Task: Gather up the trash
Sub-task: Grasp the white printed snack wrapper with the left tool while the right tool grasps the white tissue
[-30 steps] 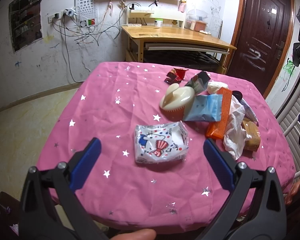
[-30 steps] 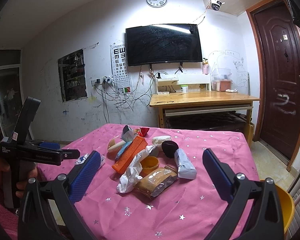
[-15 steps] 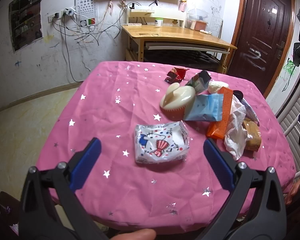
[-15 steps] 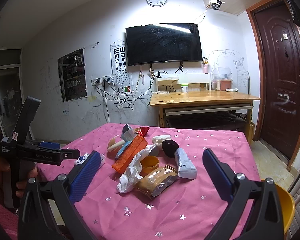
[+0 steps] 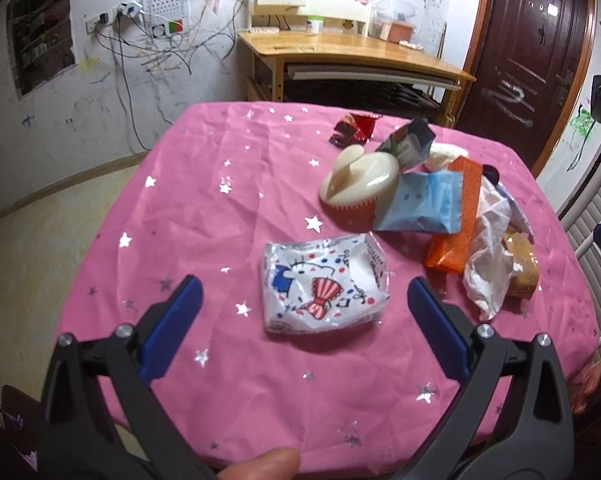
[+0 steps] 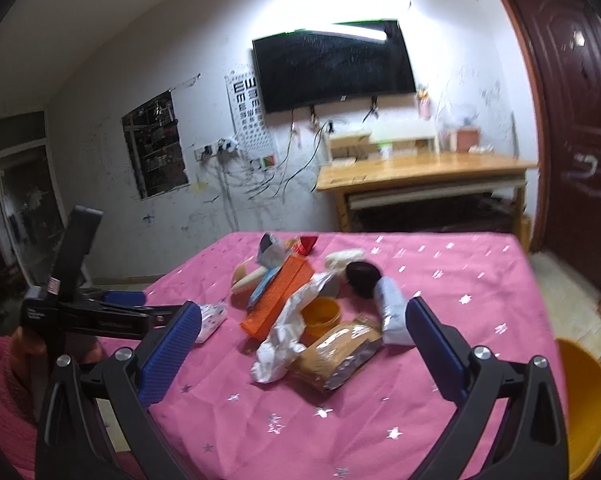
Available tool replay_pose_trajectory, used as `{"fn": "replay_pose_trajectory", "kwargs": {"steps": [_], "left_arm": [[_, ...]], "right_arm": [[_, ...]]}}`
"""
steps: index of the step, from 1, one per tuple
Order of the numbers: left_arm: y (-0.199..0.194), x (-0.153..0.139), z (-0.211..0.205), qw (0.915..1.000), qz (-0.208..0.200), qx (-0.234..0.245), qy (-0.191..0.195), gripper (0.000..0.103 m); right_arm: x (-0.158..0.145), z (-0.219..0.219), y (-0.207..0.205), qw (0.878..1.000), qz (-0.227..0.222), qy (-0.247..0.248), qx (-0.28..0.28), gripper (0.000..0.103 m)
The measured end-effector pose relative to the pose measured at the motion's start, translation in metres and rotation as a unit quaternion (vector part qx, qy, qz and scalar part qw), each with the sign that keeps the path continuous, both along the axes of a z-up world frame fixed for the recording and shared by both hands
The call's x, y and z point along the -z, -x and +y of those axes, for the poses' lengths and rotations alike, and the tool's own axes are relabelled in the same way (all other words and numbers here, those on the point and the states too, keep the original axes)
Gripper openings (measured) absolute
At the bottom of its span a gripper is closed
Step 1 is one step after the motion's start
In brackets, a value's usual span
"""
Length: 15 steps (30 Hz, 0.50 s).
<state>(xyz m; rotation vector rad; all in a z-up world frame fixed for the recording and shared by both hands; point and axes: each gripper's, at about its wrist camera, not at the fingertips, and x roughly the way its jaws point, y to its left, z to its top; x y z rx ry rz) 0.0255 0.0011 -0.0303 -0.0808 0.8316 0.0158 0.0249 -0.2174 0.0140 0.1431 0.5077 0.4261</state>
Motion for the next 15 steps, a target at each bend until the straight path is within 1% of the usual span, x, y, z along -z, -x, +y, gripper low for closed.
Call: {"fn": "replay_pose_trajectory", "kwargs": {"steps": [4,8,12,15], "left_arm": [[-0.009,0.005,-0.005,0.9999,0.015,0.006,-0.005,0.098],[-0.017,0.012,-0.007,0.9995,0.028,0.013,-0.010,0.098],[-0.025,0.019,-0.009,0.9987,0.043,0.020,-0.019,0.098],[-0.029,0.022,-0.009,0.9982,0.045,0.031,-0.023,0.097]], "right_arm": [[0.010,0.009,-0.012,0.999,0.041,-0.004,-0.020,0.096],[0.017,0.020,-0.021,0.997,0.073,0.002,-0.036,0.096],[0.020,0.034,-0.029,0.995,0.086,0.018,-0.056,0.096],[0.018,0.041,-0.034,0.994,0.088,0.029,-0.066,0.096]]}}
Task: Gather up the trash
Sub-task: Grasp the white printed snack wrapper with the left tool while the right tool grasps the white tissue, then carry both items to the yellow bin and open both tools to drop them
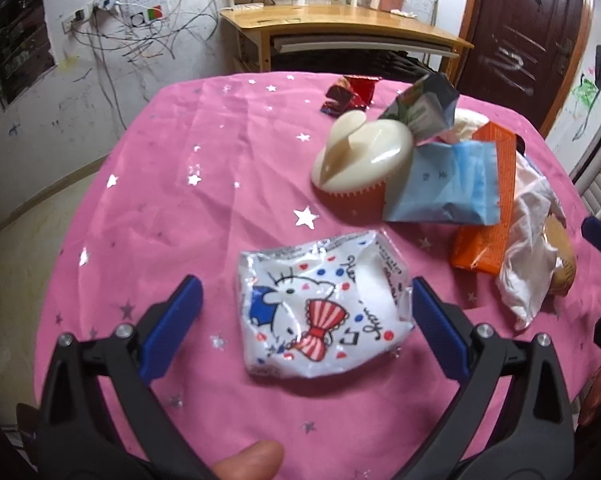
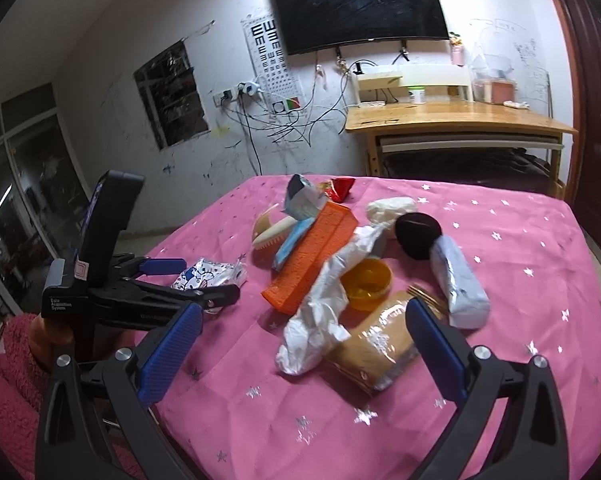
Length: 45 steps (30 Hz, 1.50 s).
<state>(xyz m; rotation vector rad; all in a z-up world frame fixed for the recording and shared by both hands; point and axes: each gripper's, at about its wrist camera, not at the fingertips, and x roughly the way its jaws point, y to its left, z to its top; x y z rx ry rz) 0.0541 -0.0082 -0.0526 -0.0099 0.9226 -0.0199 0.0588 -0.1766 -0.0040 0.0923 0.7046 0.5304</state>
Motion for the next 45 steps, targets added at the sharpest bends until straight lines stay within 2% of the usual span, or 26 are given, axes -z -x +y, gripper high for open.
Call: {"fn": "replay_pose_trajectory", "kwargs": {"steps": [4,6,8,10,13,15,18,20,23,28,36,45], "left_arm": [[0.000,0.002,-0.001,0.9999,-0.003,0.014,-0.006,0.082],[0.000,0.001,-0.002,0.9997,-0.007,0.023,-0.004,0.077],[0.000,0.000,-0.001,0.9996,-0.011,0.026,-0.003,0.074],[0.001,-0.001,-0.002,0.9994,-0.016,0.031,0.000,0.064],[0.004,-0.005,0.001,0.9993,-0.018,0.031,0.006,0.041],[0.004,-0.007,0.005,0.9993,-0.018,0.029,0.016,0.038],[0.004,-0.009,0.011,0.9988,-0.017,0.026,0.038,0.035],[0.004,-0.010,0.014,0.9983,-0.019,0.023,0.050,0.033],[0.005,-0.012,0.017,0.9977,-0.021,0.019,0.061,0.031],[0.010,-0.023,0.022,0.9969,-0.041,0.011,0.066,0.030],[0.020,-0.053,0.015,0.9939,-0.086,0.015,0.068,0.030],[0.016,-0.078,-0.017,0.9892,-0.102,0.067,0.081,0.030]], "right_arm": [[0.001,0.007,-0.012,1.000,0.014,0.013,-0.004,0.095],[0.003,0.010,-0.019,1.000,0.025,0.018,-0.003,0.090],[0.007,0.011,-0.026,0.999,0.034,0.025,0.004,0.070],[0.011,0.010,-0.034,0.998,0.048,0.024,0.010,0.057],[0.014,0.008,-0.043,0.997,0.061,0.031,0.022,0.047],[0.015,0.008,-0.049,0.997,0.068,0.035,0.027,0.043],[0.019,0.011,-0.055,0.996,0.074,0.041,0.034,0.029],[0.023,0.013,-0.058,0.995,0.081,0.045,0.037,0.014],[0.025,0.015,-0.061,0.995,0.085,0.044,0.042,0.005],[0.007,0.004,-0.051,0.997,0.059,0.004,0.045,0.003],[-0.029,-0.019,-0.034,0.998,0.015,-0.035,0.050,0.003],[-0.055,-0.072,-0.013,0.994,-0.024,-0.060,0.089,0.003]]}}
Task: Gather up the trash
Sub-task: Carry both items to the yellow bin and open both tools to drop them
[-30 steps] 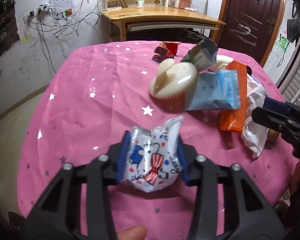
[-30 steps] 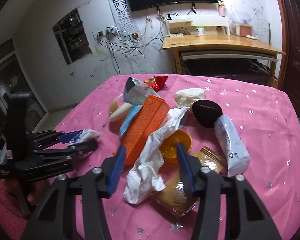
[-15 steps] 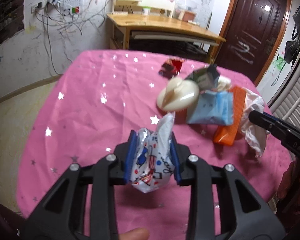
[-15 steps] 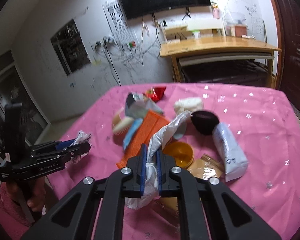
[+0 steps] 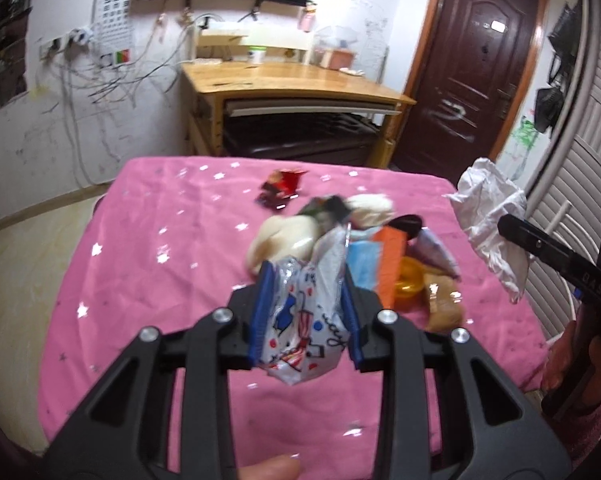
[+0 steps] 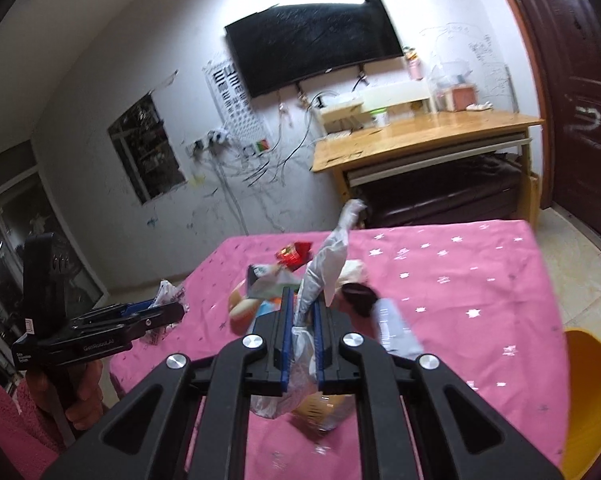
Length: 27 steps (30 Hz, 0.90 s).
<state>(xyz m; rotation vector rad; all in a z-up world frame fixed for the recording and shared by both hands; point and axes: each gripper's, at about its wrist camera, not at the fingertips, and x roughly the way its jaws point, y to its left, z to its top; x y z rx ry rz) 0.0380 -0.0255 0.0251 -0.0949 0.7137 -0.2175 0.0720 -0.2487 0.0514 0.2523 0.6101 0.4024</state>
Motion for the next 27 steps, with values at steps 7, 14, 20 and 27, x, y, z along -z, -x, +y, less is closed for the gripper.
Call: {"fn": "replay_pose_trajectory", "kwargs": {"steps": [7,14,20,27], "left_arm": [[-0.012,-0.010,-0.053,0.9984,-0.008,0.055,-0.012,0.030],[-0.021,-0.017,-0.117,0.9921,-0.010,0.124,-0.016,0.030],[-0.027,-0.031,-0.189,0.9804,-0.011,0.196,-0.010,0.030],[-0.036,-0.033,-0.266,0.9665,0.004,0.256,-0.008,0.030]], "right_arm": [[-0.002,-0.058,0.023,0.998,-0.006,-0.001,0.065,0.003],[0.007,-0.127,0.052,0.989,-0.004,0.002,0.146,0.003],[0.032,-0.186,0.067,0.976,0.017,0.002,0.218,0.003],[0.067,-0.223,0.063,0.965,0.056,0.004,0.256,0.004]]}}
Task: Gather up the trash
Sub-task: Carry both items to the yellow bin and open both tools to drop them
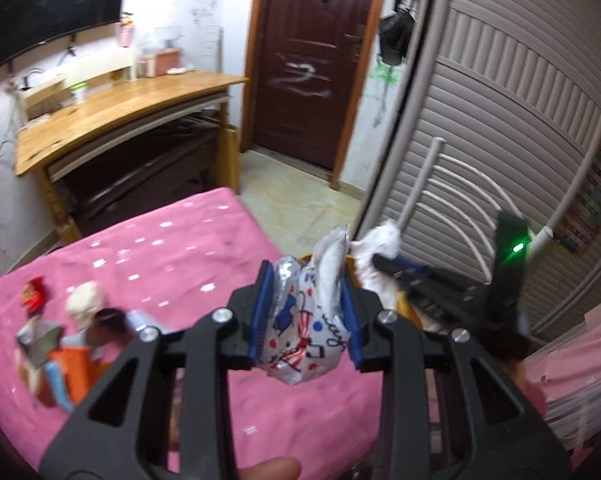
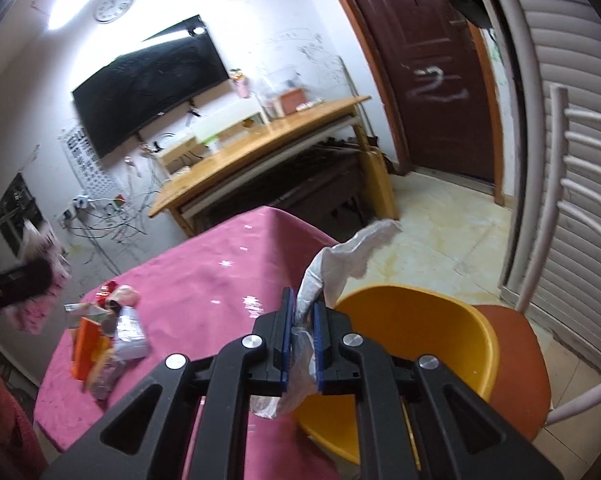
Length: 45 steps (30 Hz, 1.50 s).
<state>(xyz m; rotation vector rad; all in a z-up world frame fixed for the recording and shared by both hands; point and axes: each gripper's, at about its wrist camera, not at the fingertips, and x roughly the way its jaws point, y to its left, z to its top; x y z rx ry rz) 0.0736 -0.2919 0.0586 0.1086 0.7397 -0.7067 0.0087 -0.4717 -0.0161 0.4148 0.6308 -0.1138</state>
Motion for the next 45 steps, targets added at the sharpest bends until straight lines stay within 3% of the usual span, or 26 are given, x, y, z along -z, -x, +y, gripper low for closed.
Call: {"fn": "replay_pose_trajectory", "kwargs": {"steps": [7,12,17,21,24,25,27,28,29,32,37,45], "left_arm": [[-0.032,0.022,-0.064,0.9978,0.061,0.022,-0.014,0.031],[-0.064,0.059,-0.108,0.9944,0.092,0.012,-0.050,0.032],[-0.080,0.087,-0.132,0.9904,0.114,0.008,-0.078,0.033],[-0.089,0.097,-0.143,0.9898,0.120,0.004,-0.078,0.054],[-0.094,0.099,-0.145,0.9891,0.128,-0.002,-0.073,0.059],[-0.095,0.099,-0.144,0.9891,0.128,-0.004,-0.072,0.060],[-0.096,0.098,-0.144,0.9888,0.133,-0.002,-0.068,0.060],[-0.095,0.097,-0.143,0.9888,0.133,-0.002,-0.067,0.060],[-0.095,0.097,-0.143,0.9887,0.136,0.000,-0.064,0.060],[-0.093,0.095,-0.145,0.9887,0.139,0.002,-0.057,0.066],[-0.090,0.091,-0.147,0.9891,0.138,0.006,-0.052,0.092],[-0.080,0.077,-0.136,0.9914,0.124,-0.007,-0.041,0.092]], "right_arm": [[0.042,-0.032,-0.015,0.998,0.044,-0.032,0.018,0.004],[0.069,-0.039,-0.023,0.995,0.097,-0.030,0.022,0.004],[0.084,-0.045,-0.027,0.992,0.115,-0.036,0.029,0.004],[0.084,-0.051,-0.025,0.992,0.111,-0.040,0.039,0.007],[0.085,-0.057,-0.022,0.992,0.109,-0.048,0.046,0.012],[0.085,-0.058,-0.022,0.992,0.109,-0.048,0.049,0.019],[0.085,-0.058,-0.022,0.992,0.109,-0.047,0.052,0.041],[0.085,-0.058,-0.021,0.992,0.105,-0.047,0.054,0.057],[0.083,-0.058,-0.020,0.992,0.101,-0.047,0.055,0.065],[0.080,-0.059,-0.018,0.993,0.091,-0.051,0.060,0.067],[0.079,-0.066,-0.015,0.992,0.092,-0.052,0.068,0.068],[0.075,-0.072,-0.010,0.992,0.081,-0.054,0.079,0.068]]}}
